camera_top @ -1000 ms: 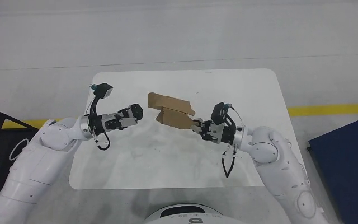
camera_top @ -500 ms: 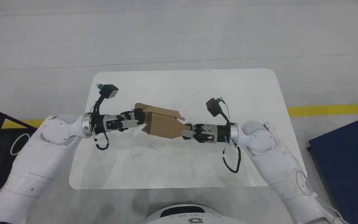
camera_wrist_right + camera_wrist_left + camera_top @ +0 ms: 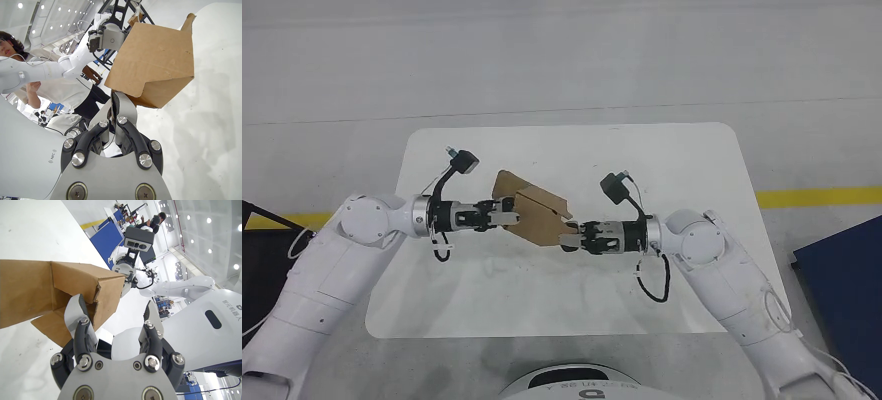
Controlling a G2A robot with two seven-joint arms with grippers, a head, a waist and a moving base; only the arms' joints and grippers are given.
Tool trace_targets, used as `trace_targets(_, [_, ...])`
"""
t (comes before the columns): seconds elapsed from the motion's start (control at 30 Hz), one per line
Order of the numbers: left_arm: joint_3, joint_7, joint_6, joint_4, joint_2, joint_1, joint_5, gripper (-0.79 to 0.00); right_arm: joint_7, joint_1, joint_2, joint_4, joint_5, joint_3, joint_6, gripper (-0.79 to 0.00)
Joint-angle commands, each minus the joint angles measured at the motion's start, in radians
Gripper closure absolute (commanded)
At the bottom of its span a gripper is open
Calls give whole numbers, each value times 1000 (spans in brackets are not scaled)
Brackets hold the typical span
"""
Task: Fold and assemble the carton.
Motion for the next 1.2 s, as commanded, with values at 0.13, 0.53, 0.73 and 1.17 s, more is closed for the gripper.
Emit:
trace_targets(0.13, [-27,37,-8,39,-4,-4,-10,-542,-7,15,3,6,10,-7,4,0])
trace_targets(0.53, [-120,-16,-67,66,9,68,-100,-523,-19,35,9,13,9,-26,16,0])
trace_targets(0.73, [-125,-45,-82,81,7,89,-110,-440,-39,38,12,6,8,-25,25,0])
trace_targets(1.17, [-112,-83,-44,21,9,91,-77,-400,-48,29,19,-4,-13,-46,37,0])
